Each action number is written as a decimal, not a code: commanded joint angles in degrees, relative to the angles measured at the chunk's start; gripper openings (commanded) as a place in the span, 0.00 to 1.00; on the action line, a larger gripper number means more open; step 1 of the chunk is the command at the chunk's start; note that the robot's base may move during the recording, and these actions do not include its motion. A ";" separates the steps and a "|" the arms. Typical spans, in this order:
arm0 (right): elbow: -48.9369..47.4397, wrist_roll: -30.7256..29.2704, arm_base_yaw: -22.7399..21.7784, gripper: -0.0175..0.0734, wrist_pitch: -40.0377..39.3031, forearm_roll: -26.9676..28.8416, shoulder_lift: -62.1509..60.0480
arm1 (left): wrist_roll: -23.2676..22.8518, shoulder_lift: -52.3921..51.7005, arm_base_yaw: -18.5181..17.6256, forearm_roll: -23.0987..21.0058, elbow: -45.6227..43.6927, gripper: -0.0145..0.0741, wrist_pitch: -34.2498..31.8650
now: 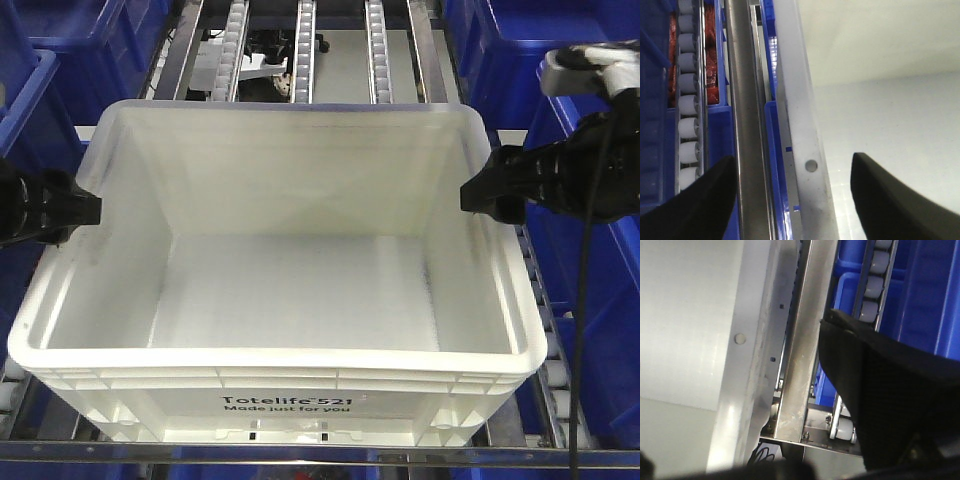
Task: Move bin from left to right shelf
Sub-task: 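Close left and right grippers on the white tote's opposite side rims, then lift the white tote and pull it off the roller lane toward the robot, then hold the tote with both grippers while the base backs away from the shelf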
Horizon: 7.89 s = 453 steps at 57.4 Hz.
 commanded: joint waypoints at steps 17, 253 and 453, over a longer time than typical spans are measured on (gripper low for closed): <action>-2.03 -0.48 0.00 0.87 -2.80 0.49 0.93 | -0.25 1.42 -0.24 -1.74 -1.78 0.70 -4.01; -2.03 -7.36 0.00 0.19 -4.28 11.35 -2.45 | 7.49 -6.93 -0.24 -12.19 -1.84 0.15 -8.55; -2.03 -7.80 0.00 0.19 -1.85 12.28 -3.71 | 7.42 -10.68 -0.24 -12.12 -1.78 0.15 -5.51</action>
